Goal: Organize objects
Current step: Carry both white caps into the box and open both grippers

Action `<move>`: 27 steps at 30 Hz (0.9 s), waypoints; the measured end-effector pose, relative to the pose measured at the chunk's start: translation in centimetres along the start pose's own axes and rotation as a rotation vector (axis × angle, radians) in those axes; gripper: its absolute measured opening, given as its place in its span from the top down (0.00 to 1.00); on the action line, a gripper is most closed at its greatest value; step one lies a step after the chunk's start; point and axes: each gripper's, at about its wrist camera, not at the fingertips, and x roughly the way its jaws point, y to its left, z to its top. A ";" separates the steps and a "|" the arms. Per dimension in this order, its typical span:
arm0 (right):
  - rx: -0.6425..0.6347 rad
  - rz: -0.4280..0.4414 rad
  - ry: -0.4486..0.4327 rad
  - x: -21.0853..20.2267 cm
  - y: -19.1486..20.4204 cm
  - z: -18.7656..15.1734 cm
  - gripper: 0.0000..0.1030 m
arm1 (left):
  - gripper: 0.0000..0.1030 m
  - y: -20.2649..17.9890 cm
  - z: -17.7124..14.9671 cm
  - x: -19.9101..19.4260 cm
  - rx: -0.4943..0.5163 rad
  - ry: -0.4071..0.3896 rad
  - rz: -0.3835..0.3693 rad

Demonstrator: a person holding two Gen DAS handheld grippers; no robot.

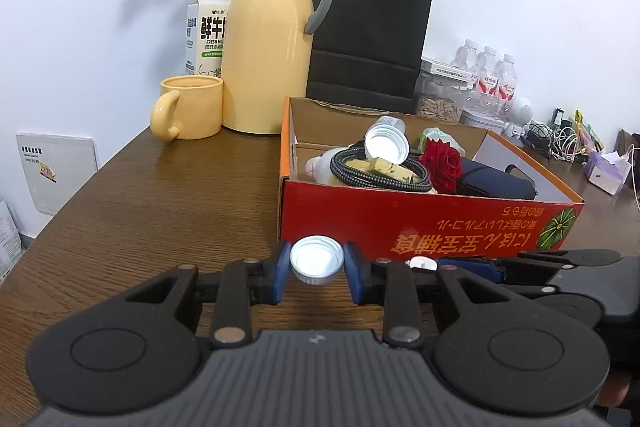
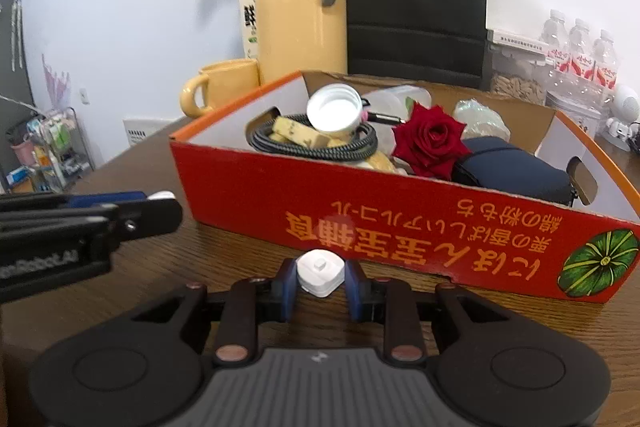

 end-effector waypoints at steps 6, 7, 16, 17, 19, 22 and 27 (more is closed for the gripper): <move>-0.029 0.051 -0.080 -2.0 0.5 -0.4 0.76 | 0.71 0.1 0.0 0.0 -0.005 -0.005 0.000; -0.031 0.058 -0.095 -2.3 0.5 -0.3 0.76 | 0.71 0.1 0.0 0.0 -0.008 -0.009 -0.002; -0.004 0.064 -0.213 -5.3 -1.9 1.0 0.76 | 0.71 -0.7 0.6 -1.5 0.011 -0.101 -0.027; -0.003 0.055 -0.222 -5.4 -2.4 1.5 0.76 | 0.71 -1.0 0.9 -1.7 0.024 -0.114 -0.031; -0.013 0.019 -0.248 -5.8 -3.6 2.4 0.76 | 0.71 -1.8 1.5 -2.0 0.041 -0.127 -0.034; -0.032 -0.031 -0.290 -6.3 -5.3 3.9 0.76 | 0.71 -3.0 2.9 -1.9 0.048 -0.143 -0.050; -0.069 -0.081 -0.330 -6.5 -7.3 6.0 0.76 | 0.71 -5.4 5.8 -0.6 0.078 -0.181 -0.068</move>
